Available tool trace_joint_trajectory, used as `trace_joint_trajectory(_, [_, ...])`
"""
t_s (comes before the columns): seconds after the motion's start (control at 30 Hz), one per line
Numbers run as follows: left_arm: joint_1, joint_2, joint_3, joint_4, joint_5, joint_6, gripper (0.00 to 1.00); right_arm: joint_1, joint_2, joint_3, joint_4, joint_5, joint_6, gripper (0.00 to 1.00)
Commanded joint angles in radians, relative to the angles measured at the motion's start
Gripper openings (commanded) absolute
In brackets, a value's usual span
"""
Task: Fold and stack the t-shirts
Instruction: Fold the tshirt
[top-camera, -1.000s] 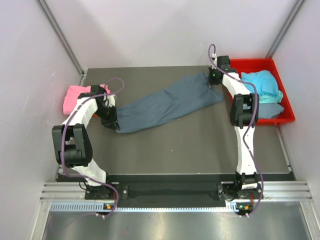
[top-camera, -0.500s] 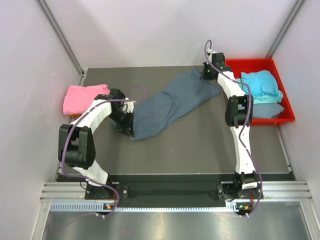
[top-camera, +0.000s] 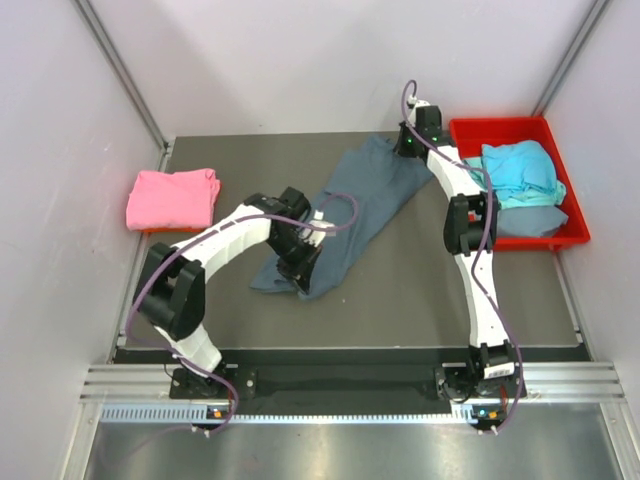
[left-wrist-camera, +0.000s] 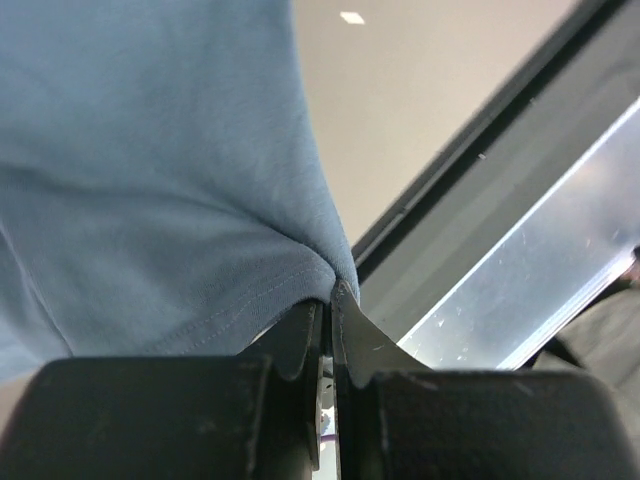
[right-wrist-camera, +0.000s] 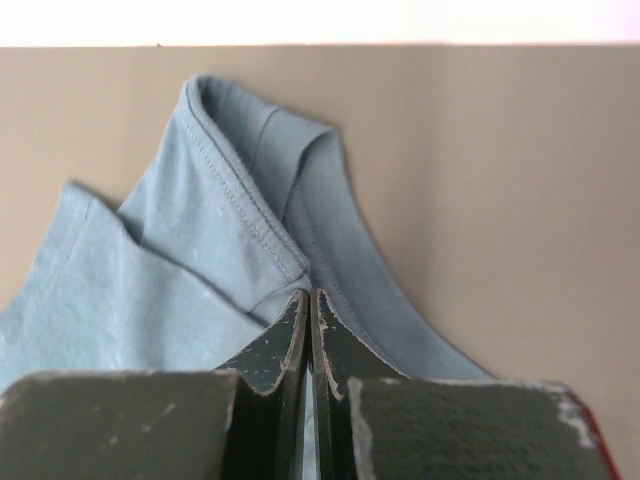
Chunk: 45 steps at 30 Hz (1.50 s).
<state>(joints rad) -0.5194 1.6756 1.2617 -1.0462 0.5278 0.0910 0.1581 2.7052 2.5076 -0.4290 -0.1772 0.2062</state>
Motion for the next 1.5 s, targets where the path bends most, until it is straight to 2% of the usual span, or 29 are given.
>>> trace_joint_trajectory(0.0, [-0.066,0.010,0.051,-0.031,0.047,0.036,0.00,0.021,0.013,0.069,0.087,0.016,0.015,0.00])
trace_joint_trajectory(0.4, [-0.335,0.127,0.222,-0.023,0.052,0.027,0.00,0.057,0.077,0.138,0.197,0.013,0.055,0.00])
trace_joint_trajectory(0.7, [-0.455,0.205,0.307,0.000,0.060,0.007,0.00,0.055,0.071,0.151,0.240,0.034,0.062,0.00])
trace_joint_trajectory(0.77, [-0.459,0.213,0.327,0.000,0.048,0.009,0.03,0.041,0.053,0.148,0.227,0.038,0.052,0.11])
trace_joint_trajectory(0.8, [-0.461,0.214,0.341,0.000,0.041,0.009,0.16,0.034,0.030,0.145,0.225,0.041,0.045,0.22])
trace_joint_trajectory(0.83, [-0.462,0.213,0.349,0.002,0.026,0.013,0.24,0.028,0.018,0.143,0.230,0.042,0.039,0.41])
trace_joint_trajectory(0.9, [-0.467,0.207,0.370,0.002,-0.006,0.019,0.36,0.003,-0.028,0.142,0.236,0.039,0.012,0.51])
trace_joint_trajectory(0.93, [-0.468,0.205,0.376,0.000,-0.009,0.030,0.48,-0.006,-0.048,0.134,0.243,0.041,0.006,0.61])
trace_joint_trajectory(0.97, [-0.472,0.202,0.386,0.000,-0.018,0.033,0.53,-0.024,-0.071,0.120,0.246,0.042,0.001,0.63])
trace_joint_trajectory(1.07, [-0.476,0.194,0.426,-0.002,-0.038,0.047,0.59,-0.054,-0.171,0.076,0.199,0.042,-0.002,0.66])
trace_joint_trajectory(1.17, [-0.473,0.177,0.469,0.002,-0.107,0.052,0.64,-0.077,-0.315,-0.039,0.121,0.028,0.031,0.68])
trace_joint_trajectory(1.27, [-0.455,0.136,0.466,0.012,-0.202,0.032,0.68,-0.092,-0.500,-0.252,0.027,-0.059,0.120,0.69])
trace_joint_trajectory(1.3, [-0.444,0.106,0.428,0.027,-0.225,0.015,0.68,-0.095,-0.607,-0.405,0.010,-0.091,0.142,0.70])
trace_joint_trajectory(1.33, [-0.427,0.090,0.403,0.037,-0.253,-0.002,0.68,-0.095,-0.660,-0.485,-0.025,-0.154,0.165,0.68])
trace_joint_trajectory(1.43, [-0.299,0.026,0.294,0.083,-0.249,-0.088,0.68,-0.095,-0.869,-0.825,-0.021,-0.307,0.266,0.66])
trace_joint_trajectory(1.47, [-0.218,0.015,0.271,0.093,-0.247,-0.137,0.68,-0.089,-0.921,-0.911,-0.011,-0.336,0.318,0.66])
